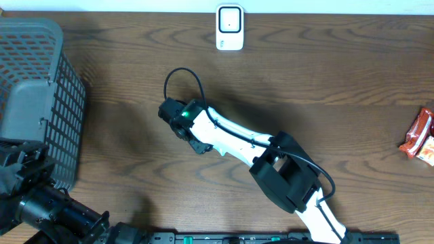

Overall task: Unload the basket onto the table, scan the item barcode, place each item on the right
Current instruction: 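Reposition the right gripper above the wipes pack on the table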

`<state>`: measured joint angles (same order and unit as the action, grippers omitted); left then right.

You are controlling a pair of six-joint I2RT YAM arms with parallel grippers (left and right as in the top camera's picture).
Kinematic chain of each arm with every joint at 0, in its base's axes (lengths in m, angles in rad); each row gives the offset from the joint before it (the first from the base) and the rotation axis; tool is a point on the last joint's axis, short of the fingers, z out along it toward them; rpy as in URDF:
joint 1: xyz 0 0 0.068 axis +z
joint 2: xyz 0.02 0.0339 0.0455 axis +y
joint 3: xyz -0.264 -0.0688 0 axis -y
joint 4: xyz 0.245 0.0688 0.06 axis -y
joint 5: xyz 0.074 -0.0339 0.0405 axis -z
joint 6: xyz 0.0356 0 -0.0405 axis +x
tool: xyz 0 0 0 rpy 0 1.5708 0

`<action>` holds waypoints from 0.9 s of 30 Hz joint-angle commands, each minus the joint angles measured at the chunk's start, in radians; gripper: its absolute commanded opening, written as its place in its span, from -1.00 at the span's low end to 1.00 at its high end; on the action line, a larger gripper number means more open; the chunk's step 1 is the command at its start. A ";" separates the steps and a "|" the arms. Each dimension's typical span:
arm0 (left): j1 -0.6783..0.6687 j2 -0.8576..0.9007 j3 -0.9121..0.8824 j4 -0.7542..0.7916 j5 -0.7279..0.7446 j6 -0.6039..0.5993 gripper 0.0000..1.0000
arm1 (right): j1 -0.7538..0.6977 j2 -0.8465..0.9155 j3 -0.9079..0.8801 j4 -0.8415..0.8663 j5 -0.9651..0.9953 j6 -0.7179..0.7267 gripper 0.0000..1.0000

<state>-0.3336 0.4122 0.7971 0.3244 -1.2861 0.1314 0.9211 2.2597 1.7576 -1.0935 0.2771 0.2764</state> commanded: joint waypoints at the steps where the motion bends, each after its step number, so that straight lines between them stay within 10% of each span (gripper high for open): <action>1: 0.005 -0.007 0.007 0.005 -0.010 0.006 0.95 | 0.019 0.018 -0.026 0.009 -0.235 -0.041 -0.98; 15: 0.005 -0.007 0.007 0.005 -0.010 0.006 0.96 | -0.062 -0.066 0.272 -0.191 -0.035 -0.005 -0.98; 27: 0.005 -0.007 0.007 0.005 -0.010 0.006 0.95 | -0.161 -0.032 0.015 0.031 -0.326 -0.005 -0.97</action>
<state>-0.3336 0.4122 0.7971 0.3244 -1.2861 0.1310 0.7406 2.2116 1.8305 -1.0786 0.0937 0.2588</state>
